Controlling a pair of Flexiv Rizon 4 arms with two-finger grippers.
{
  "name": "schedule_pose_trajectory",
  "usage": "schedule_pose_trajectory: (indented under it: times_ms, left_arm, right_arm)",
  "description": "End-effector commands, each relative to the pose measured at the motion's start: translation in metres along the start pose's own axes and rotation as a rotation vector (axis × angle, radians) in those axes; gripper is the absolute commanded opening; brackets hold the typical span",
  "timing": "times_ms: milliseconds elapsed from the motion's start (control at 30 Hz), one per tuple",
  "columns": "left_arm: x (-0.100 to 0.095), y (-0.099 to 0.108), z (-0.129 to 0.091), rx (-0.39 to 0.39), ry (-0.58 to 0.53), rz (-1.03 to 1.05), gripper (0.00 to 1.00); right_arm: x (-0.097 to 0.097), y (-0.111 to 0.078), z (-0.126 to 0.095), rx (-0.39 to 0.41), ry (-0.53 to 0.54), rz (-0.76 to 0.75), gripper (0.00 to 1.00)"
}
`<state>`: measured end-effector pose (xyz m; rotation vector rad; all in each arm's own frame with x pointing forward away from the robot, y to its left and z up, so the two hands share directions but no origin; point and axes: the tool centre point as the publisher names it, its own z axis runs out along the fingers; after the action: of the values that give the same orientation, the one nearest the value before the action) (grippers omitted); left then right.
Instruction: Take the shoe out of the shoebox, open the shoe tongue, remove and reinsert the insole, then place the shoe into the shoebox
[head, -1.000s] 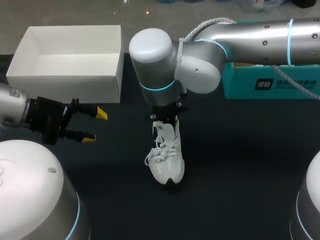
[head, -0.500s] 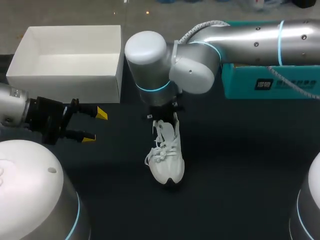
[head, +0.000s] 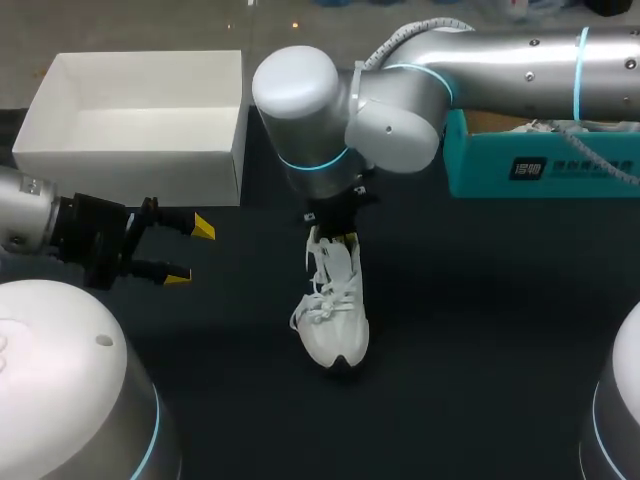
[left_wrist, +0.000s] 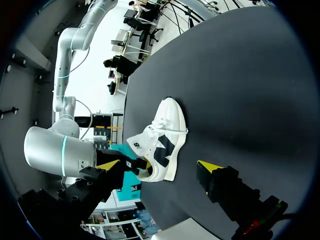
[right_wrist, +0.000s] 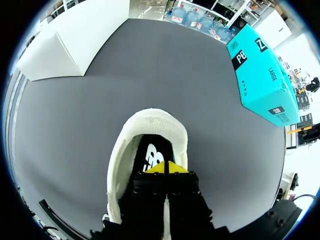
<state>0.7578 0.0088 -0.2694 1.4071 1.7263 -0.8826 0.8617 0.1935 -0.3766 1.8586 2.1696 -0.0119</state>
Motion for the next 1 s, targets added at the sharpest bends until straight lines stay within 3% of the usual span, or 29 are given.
schedule_pose_trajectory:
  times_ms: [33, 467, 633, 1000]
  left_arm:
    - [-0.001, -0.001, 0.000, -0.001, 0.005, 0.000, 1.00]
    - [-0.001, -0.001, 0.000, -0.001, 0.005, 0.000, 1.00]
    - [-0.001, -0.001, 0.000, -0.001, 0.005, 0.000, 1.00]
    - [-0.001, -0.001, 0.000, -0.001, 0.005, 0.000, 1.00]
  right_arm:
    - [0.008, 0.005, 0.019, 0.031, -0.007, -0.007, 0.00]
    - [0.023, -0.007, 0.040, 0.081, 0.065, -0.037, 0.00]
    - [0.020, -0.007, 0.029, 0.057, 0.112, -0.035, 0.00]
    - [0.005, 0.006, -0.010, -0.048, 0.106, -0.019, 0.00]
